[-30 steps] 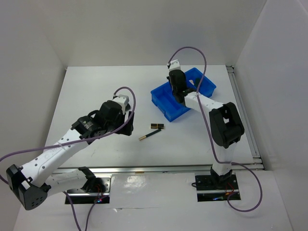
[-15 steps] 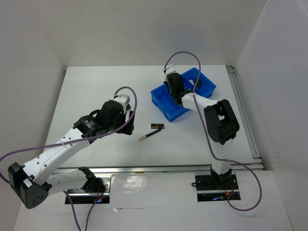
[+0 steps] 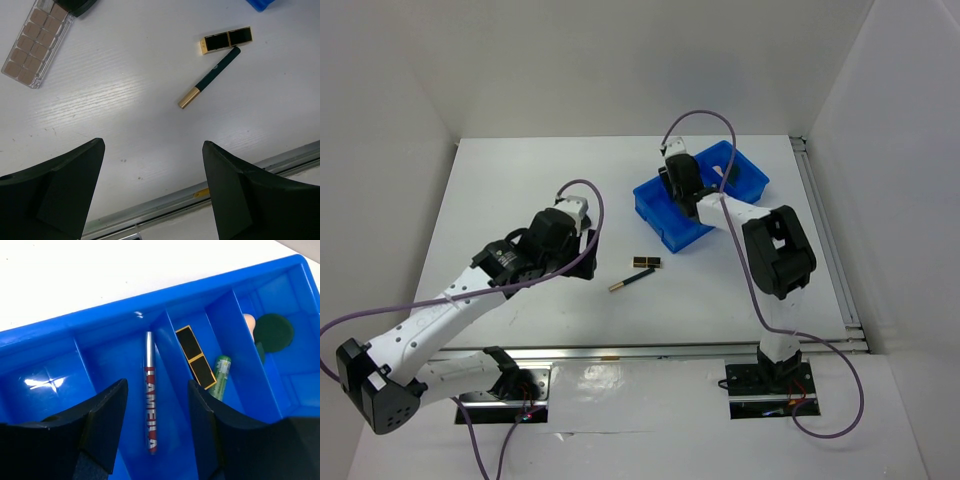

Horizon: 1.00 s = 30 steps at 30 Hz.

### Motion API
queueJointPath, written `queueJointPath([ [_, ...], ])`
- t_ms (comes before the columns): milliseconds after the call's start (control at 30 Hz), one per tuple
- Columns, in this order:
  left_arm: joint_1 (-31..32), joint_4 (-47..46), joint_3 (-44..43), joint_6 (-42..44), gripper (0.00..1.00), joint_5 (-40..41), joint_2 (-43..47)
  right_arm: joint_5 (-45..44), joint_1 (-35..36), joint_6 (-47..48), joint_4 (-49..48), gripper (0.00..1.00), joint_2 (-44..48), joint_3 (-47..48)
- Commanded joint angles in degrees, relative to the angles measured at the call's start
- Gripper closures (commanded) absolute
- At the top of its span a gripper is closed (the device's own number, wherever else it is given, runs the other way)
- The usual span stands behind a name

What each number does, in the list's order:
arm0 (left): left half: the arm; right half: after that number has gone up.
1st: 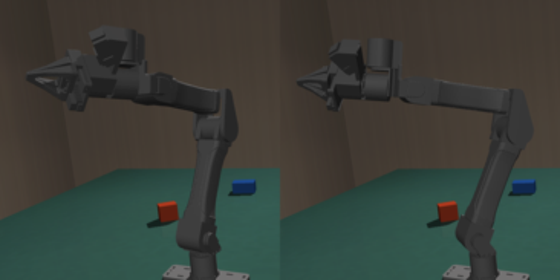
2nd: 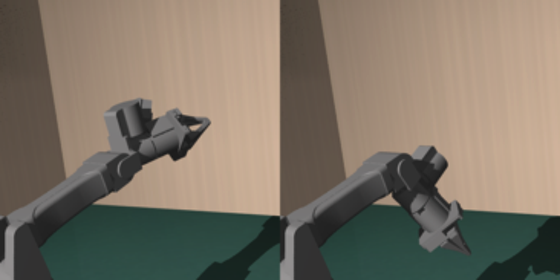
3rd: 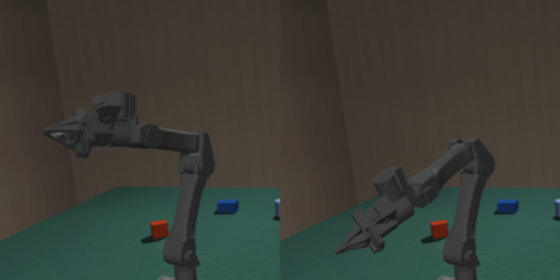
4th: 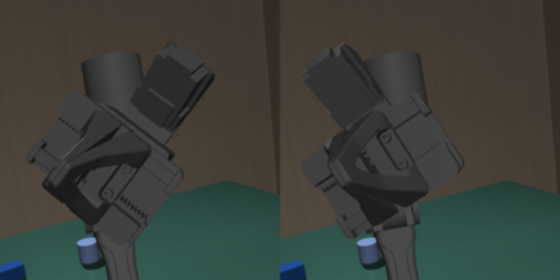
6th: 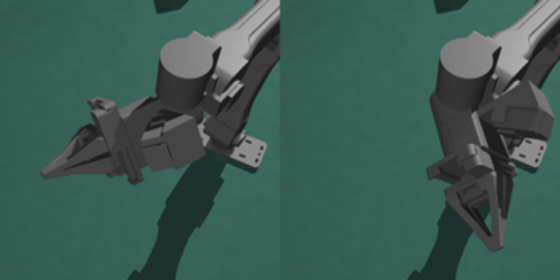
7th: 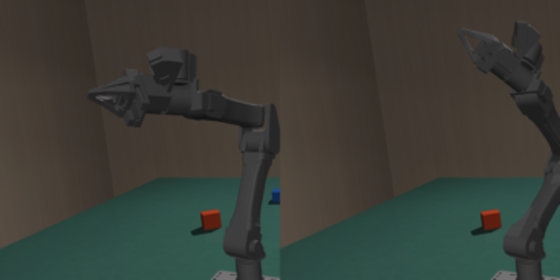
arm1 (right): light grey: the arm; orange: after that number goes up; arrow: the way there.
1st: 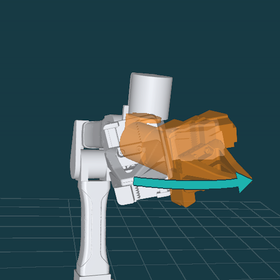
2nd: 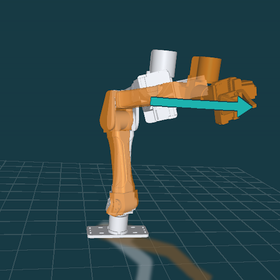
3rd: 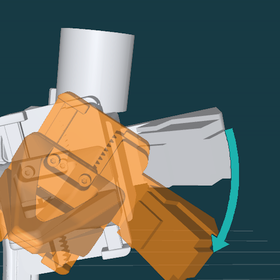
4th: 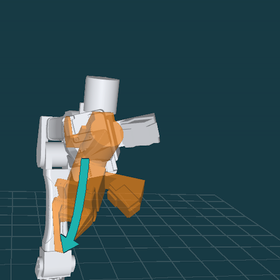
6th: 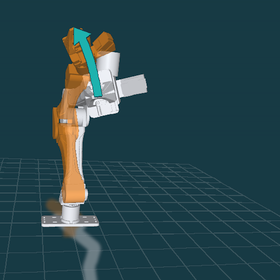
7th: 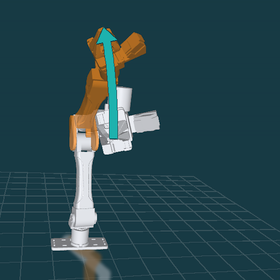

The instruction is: Organize the makeup

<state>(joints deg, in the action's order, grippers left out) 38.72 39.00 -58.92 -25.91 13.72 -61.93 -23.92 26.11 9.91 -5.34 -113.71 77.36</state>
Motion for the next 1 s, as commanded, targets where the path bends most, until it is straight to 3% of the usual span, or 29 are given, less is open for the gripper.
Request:
queueJointPath([
  [0, -0.05, 0.20, -1.38, -1.68, 0.07, 1.14, 2.34, -2.70, -0.09, -2.86, 2.44, 0.45, 5.42, 2.97],
  [100, -0.05, 1.33, -2.70, -2.38, 0.07, 2.45, 3.39, -2.19, 0.43, -8.92, 8.75, 0.62, 12.44, 2.35],
  [200, -0.05, 2.91, -3.84, -3.71, 0.07, 4.91, 4.79, 1.32, 3.49, -19.38, 17.45, 0.62, 20.53, -0.54],
  [367, -0.05, 4.58, -4.37, -7.22, 0.07, 9.48, 7.34, 6.16, 12.11, -36.17, 31.68, 0.39, 26.52, -4.93],
  [500, -0.05, 6.43, -4.89, -10.65, 0.07, 12.48, 9.89, 4.41, 20.37, -48.56, 35.83, 0.36, 25.91, -9.94],
  [633, -0.05, 6.44, -4.89, -11.18, 0.07, 12.48, 12.27, 2.57, 25.13, -51.75, 40.22, 0.34, 19.42, -8.99],
  [767, -0.05, 7.66, -5.42, -11.18, 0.07, 12.48, 12.27, 1.25, 26.54, -57.00, 44.98, 0.05, 13.70, -5.64],
  [967, -0.05, 7.67, -5.42, -11.71, 0.07, 11.95, 12.80, 2.04, 26.54, -57.02, 39.71, 0.03, 10.62, -5.92],
])
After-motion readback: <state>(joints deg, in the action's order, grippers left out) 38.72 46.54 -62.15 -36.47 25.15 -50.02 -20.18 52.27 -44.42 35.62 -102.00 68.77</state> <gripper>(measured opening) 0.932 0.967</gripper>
